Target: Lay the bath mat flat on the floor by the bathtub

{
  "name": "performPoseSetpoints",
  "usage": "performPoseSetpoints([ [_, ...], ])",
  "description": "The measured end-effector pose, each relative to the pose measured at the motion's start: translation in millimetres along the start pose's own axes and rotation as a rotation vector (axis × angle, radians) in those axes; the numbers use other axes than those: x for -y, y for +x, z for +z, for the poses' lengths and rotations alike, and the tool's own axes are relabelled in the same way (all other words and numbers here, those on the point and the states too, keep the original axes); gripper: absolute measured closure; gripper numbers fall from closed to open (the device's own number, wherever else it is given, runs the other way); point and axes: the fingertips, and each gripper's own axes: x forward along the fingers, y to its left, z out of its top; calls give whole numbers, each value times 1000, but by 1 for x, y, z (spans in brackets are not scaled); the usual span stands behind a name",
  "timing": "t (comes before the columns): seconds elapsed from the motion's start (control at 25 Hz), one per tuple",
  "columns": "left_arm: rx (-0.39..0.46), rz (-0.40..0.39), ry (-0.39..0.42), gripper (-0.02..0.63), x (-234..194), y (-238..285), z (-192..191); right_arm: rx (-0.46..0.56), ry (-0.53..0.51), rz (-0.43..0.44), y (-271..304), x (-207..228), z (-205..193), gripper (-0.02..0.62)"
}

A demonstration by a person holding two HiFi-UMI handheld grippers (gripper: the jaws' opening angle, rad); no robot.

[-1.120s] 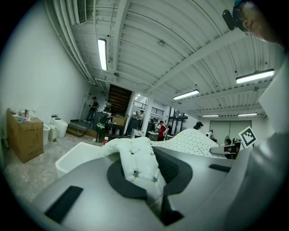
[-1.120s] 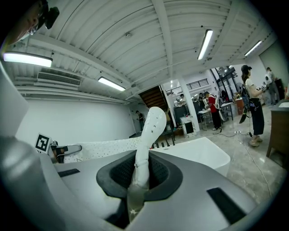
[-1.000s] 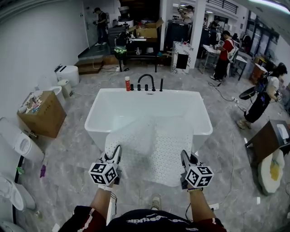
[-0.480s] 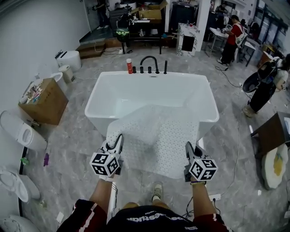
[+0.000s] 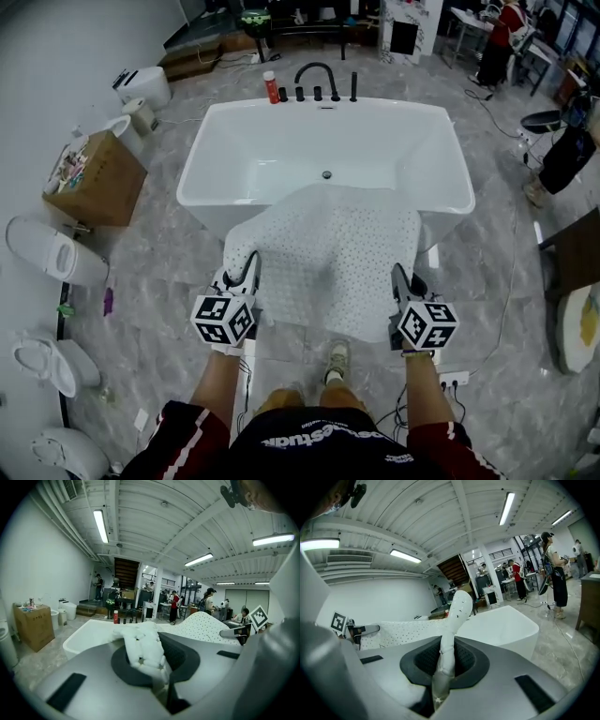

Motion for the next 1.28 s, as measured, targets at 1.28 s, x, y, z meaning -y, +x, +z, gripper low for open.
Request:
performPoseSetpoints([
  [1.28,9,8,30,574,-57,45,-186,16,18,-167,79,50,-184,549],
])
